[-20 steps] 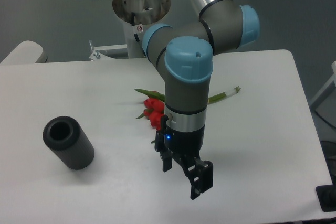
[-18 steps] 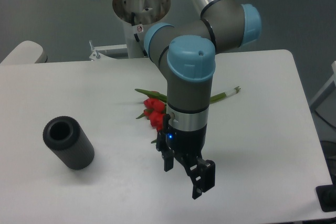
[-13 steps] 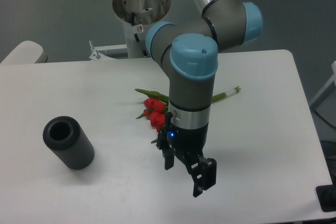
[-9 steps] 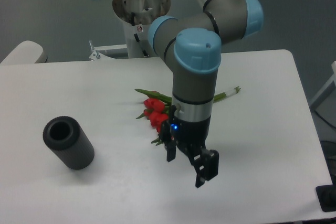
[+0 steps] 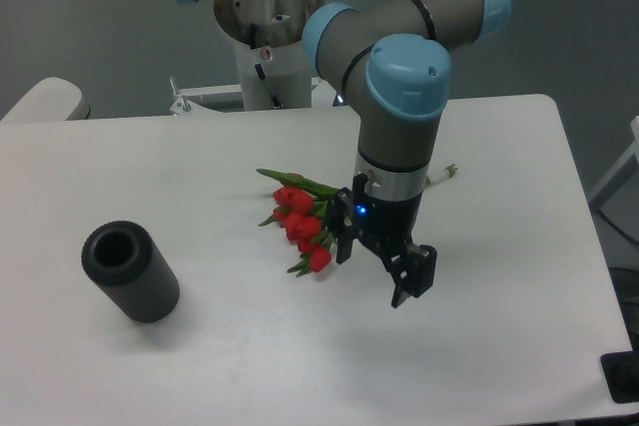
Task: Pick up the flowers from the table
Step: 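Move the open gripper over the green stems of the red tulips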
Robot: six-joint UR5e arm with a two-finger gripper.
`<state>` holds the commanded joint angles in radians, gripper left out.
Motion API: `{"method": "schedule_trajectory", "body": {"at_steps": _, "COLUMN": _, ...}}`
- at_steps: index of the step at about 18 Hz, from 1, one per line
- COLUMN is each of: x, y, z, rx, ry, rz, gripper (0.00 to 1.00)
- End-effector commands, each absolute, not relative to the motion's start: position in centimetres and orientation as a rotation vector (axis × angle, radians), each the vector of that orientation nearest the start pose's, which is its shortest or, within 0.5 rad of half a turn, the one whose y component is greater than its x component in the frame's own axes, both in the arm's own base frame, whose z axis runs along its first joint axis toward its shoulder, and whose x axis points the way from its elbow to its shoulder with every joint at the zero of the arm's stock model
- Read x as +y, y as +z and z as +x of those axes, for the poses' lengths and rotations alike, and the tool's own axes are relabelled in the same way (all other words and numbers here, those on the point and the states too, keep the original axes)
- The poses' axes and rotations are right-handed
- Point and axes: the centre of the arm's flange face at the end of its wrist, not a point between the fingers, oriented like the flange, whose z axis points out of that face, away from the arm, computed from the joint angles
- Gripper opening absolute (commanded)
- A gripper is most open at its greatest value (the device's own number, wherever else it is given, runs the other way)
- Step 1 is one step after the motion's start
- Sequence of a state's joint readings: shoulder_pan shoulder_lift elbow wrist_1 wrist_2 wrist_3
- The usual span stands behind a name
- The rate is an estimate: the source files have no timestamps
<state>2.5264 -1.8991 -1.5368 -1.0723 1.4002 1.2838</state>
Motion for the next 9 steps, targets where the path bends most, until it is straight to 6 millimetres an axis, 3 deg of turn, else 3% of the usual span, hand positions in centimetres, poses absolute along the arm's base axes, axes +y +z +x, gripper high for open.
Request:
{"method": "schedule_trajectory", "body": {"at_steps": 4, "x": 46.6, "y": 34.8, "z": -42.6, "rx": 0.616, "ry": 0.193, "rz": -3.011, "gripper": 1.0}}
{"method": "schedule_trajectory", "body": {"at_steps": 7, "x": 45.2, "y": 31.6, "z": -41.8, "rx": 0.731, "ry": 0.119, "rz": -3.041, "gripper": 1.0}}
{"method": "schedule_trajectory", "body": {"at_steps": 9, "x": 43.1, "y": 30.5, "z": -42.3, "rx": 0.822, "ry": 0.119, "rz": -3.094, "gripper": 1.0}}
